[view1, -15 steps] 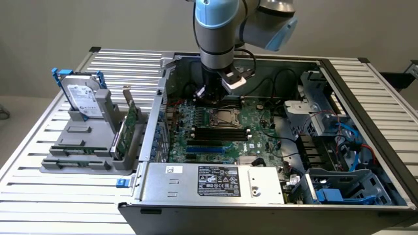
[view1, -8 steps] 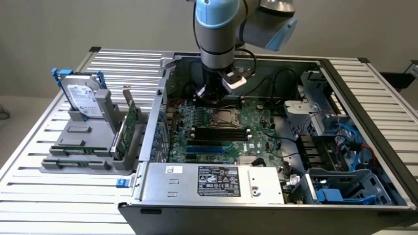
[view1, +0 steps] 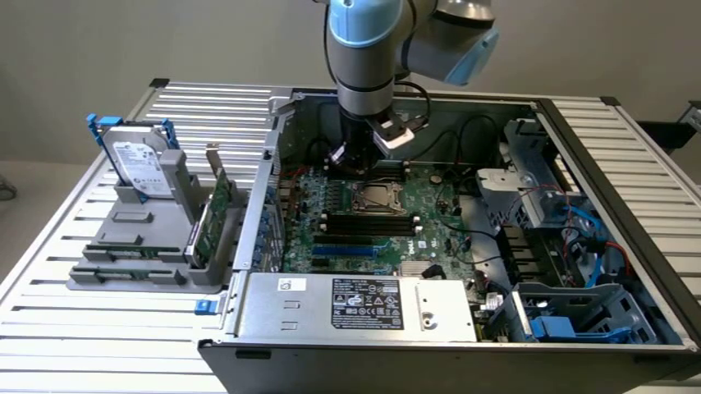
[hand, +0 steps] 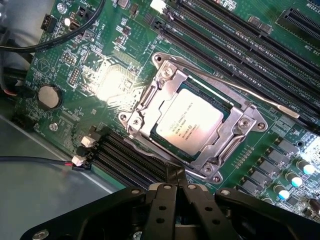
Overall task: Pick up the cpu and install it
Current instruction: 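Install the first cpu locking lever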
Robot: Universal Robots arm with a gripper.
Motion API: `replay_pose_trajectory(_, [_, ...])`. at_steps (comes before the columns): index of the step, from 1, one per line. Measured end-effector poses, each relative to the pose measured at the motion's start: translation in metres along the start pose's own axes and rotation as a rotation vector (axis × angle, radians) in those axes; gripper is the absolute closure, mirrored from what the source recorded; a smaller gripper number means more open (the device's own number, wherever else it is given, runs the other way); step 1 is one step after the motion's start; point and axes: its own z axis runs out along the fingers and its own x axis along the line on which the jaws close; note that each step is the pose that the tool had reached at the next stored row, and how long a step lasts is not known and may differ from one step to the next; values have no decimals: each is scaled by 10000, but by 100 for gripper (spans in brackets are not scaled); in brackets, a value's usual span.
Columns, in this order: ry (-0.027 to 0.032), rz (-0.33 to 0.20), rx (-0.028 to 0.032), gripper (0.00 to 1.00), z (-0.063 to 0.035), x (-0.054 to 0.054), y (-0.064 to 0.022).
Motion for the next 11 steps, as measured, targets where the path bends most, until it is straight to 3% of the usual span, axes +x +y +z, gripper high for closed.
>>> replay_pose_trajectory(11, [-28,-5,-45,89,9,19,3])
